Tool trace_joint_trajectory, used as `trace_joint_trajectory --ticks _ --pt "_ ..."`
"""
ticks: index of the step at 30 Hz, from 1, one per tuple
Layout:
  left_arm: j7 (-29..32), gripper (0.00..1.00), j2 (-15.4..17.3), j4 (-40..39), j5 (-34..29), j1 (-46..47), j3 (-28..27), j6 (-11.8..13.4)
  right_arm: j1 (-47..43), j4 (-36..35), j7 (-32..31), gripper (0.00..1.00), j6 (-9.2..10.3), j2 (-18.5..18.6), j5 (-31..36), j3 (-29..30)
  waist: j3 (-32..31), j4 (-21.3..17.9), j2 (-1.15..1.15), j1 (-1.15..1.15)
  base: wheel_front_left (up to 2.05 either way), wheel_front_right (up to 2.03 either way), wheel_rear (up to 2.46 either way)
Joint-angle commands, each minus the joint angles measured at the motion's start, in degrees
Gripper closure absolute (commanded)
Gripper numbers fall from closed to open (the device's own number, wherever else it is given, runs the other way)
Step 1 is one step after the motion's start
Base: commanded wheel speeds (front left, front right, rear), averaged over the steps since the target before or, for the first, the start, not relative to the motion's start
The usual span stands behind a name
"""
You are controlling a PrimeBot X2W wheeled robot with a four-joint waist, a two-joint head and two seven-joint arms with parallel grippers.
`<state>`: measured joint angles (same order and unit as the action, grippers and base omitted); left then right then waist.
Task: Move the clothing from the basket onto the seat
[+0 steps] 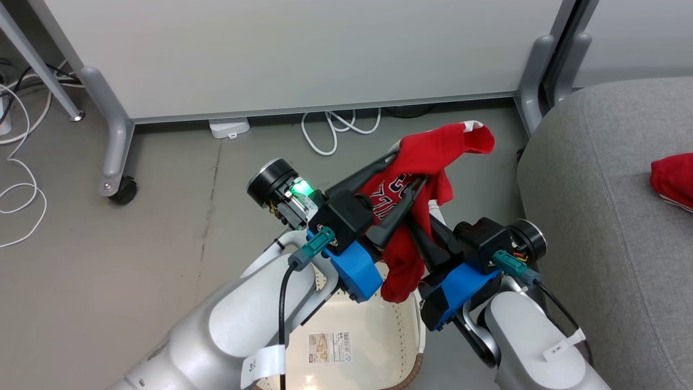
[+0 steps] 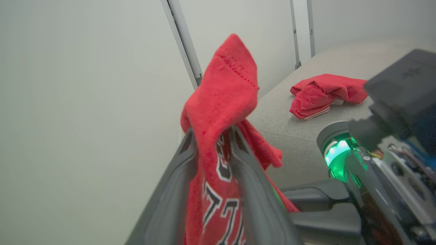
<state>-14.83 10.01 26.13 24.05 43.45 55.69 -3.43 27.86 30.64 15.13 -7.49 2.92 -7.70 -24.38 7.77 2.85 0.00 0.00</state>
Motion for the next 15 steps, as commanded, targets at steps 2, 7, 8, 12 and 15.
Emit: trace_joint_trajectory --ticks 2,7,8,12,15 --pt "-0.3 0.0 0.3 0.3 -0.2 -0.2 -0.2 0.4 0.7 -0.5 0.0 1.0 -0.01 0.0 -0.3 0.3 0.1 -0.1 0.0 0.0 0.0 0.0 0.0" --pt "-0.4 0.0 0.4 0.5 -0.3 -0.2 -0.2 0.7 0.7 -0.9 0.0 1.0 -0.01 -0.1 -0.2 1.2 0.3 -0.3 0.0 0.0 0.0 0.0 0.0" --pt "-0.3 0.0 0.5 0.6 -0.3 -0.3 -0.2 0.8 0.6 -1.0 0.0 1.0 -0.01 0.0 -0.2 1.4 0.3 -0.5 0.0 0.0 0.0 0.0 0.0" --pt "-0.4 0.0 0.7 0.7 -0.3 -0.9 -0.3 0.9 0.3 -1.5 0.0 1.0 -0.01 0.0 -0.4 2.6 0.5 -1.2 0.0 0.0 0.0 0.0 0.0" --pt "-0.4 0.0 0.9 0.6 -0.3 -1.1 -0.4 1.1 0.2 -2.3 0.0 1.0 -0.01 0.0 -0.6 3.9 1.0 -2.2 0.0 0.0 0.0 0.0 0.0"
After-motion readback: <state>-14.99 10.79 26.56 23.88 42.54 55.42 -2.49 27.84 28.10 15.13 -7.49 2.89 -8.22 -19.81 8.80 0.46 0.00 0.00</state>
